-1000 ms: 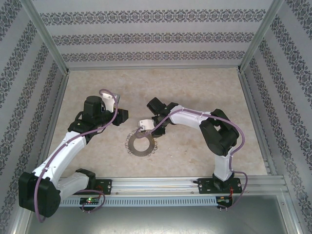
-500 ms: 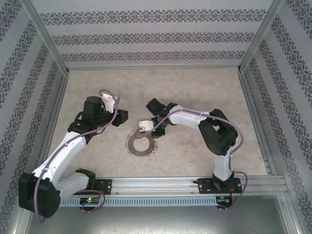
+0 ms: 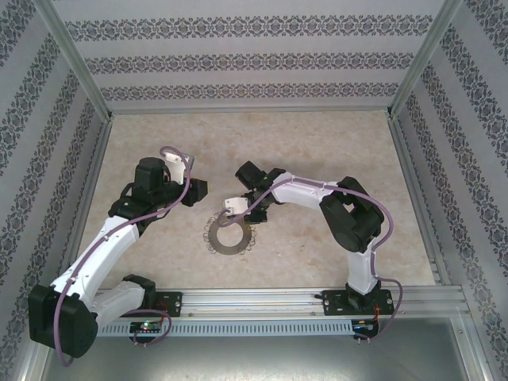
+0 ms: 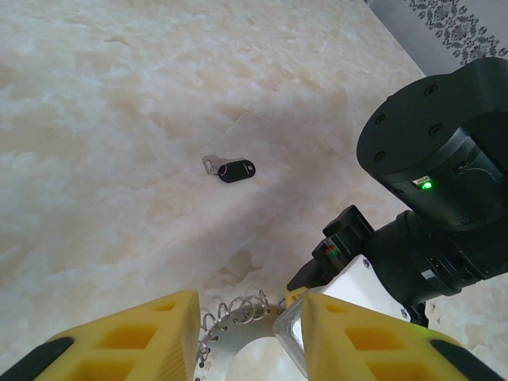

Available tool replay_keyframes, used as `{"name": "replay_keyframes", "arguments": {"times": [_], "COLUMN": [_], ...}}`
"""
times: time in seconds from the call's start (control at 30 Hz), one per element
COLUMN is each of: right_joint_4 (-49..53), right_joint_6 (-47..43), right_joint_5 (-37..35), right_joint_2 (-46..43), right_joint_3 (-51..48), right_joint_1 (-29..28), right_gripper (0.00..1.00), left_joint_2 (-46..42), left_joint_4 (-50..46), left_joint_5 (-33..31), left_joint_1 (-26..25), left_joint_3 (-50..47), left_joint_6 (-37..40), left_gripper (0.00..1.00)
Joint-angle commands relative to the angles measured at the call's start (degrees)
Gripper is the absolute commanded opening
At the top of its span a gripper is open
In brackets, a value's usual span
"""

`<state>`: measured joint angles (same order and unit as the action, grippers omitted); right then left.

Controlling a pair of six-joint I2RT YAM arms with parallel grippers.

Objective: Put the keys on the keyring

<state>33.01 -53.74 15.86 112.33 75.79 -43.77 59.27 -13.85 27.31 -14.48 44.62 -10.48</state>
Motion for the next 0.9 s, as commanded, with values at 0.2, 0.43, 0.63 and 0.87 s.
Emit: {"name": "replay_keyframes", "arguments": {"times": [0.2,0.43,0.63,0.87], "right_joint_4": [1.7,1.63,1.09,1.13], "right_joint_6": [0.52,1.17,1.33,0.83], "right_joint_5": [-0.25,-0.29,-1.69,-1.97], "right_joint_2": [1.46,1.04,2.43,3.13], "right_joint_3": [1.69,1.29,1.59,2.06], "right_joint_1": [-0.27,-0.24,-0.17,0.43], "right_gripper": [0.02,0.0,0.07,0.13], "left_joint_2": [-1.52,-1.79,-2.42,-2.66], "left_joint_4": [-1.72,-1.73,-2.07,-1.82], "left_joint_5": [-0.67,-0.68,-0.78,-0.78], "left_joint_1": [0.99,0.96,1.03,1.03], "left_joint_3": [0.48,0.6,0.6,0.32], "left_joint_6": [1.43,1.25,1.22,0.94], "left_gripper": [0.39,0.39,0.39,0.39]}}
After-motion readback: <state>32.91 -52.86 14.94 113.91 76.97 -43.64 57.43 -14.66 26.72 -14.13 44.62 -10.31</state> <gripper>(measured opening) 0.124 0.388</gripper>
